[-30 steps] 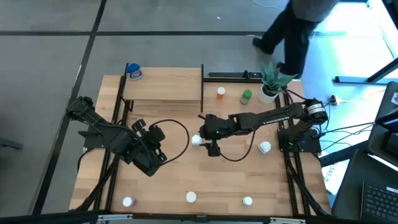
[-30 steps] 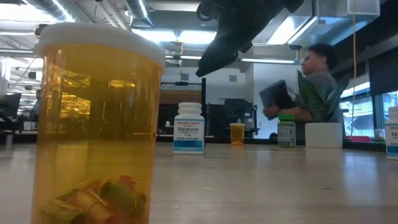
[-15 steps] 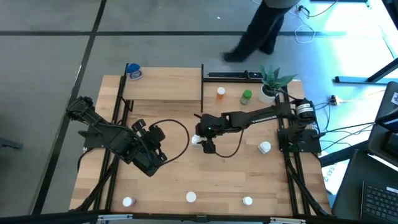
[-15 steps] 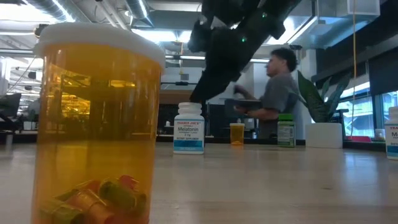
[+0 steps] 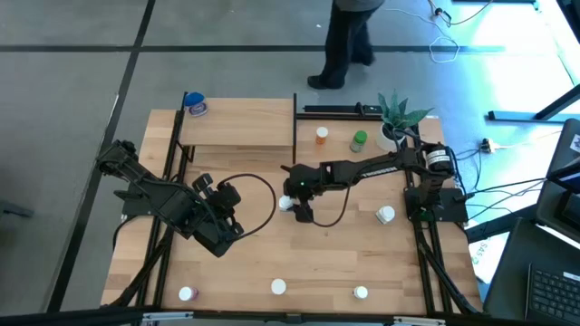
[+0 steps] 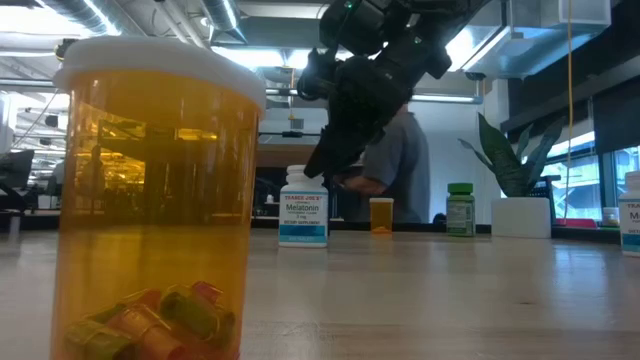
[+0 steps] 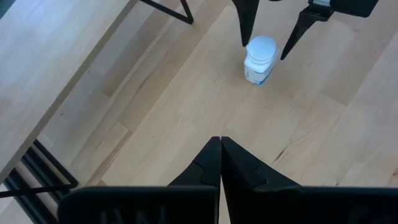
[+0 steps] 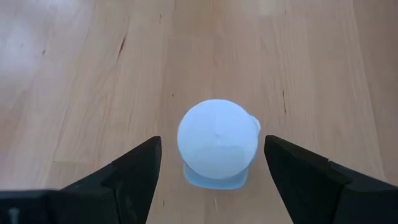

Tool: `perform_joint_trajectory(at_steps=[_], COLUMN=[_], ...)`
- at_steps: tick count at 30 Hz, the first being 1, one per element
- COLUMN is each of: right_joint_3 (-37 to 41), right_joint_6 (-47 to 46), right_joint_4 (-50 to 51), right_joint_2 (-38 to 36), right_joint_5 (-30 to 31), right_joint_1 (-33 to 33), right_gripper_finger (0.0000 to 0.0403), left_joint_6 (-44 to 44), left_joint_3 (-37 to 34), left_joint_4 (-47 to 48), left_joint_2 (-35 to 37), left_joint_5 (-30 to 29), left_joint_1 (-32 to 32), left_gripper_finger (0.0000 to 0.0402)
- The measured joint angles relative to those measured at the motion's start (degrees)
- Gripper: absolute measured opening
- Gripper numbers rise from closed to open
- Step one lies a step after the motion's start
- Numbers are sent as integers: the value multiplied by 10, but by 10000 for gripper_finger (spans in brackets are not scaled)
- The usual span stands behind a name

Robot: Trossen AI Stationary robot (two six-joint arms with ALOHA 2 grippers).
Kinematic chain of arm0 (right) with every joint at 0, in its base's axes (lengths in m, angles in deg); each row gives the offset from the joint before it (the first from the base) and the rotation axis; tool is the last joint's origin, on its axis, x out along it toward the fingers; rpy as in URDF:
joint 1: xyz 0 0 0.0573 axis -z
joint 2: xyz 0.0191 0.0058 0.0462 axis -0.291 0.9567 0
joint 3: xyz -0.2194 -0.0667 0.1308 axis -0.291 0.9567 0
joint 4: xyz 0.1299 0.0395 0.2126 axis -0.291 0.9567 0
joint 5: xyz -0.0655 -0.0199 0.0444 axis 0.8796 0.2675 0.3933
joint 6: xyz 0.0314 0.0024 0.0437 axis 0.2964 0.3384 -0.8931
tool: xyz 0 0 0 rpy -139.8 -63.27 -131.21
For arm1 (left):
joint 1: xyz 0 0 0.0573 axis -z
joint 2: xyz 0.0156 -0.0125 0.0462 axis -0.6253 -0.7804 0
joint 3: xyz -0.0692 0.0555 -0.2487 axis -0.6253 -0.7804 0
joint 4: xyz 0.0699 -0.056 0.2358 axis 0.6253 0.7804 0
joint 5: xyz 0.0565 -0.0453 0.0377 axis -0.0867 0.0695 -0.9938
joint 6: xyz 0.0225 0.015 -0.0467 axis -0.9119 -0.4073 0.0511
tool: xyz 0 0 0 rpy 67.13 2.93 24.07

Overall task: Pick and place medicine bottles onto shelf by color
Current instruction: Put the left white pill bottle on the shelf

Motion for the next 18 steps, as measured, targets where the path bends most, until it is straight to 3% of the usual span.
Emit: perform_joint_trajectory(at_steps=[18], right_joint_3=[0], right_joint_6=[-2], right_joint_4=[-25], right_joint_2=[27], right_joint_5=[-1], right_joint_1=[0], right_gripper_finger=[273], left_joint_6=[0], left_joint_3=[0], left_joint_4=[-11], left_joint_2=[0], left_joint_5=[0], left_joint_1=[0], left_gripper_finger=[0])
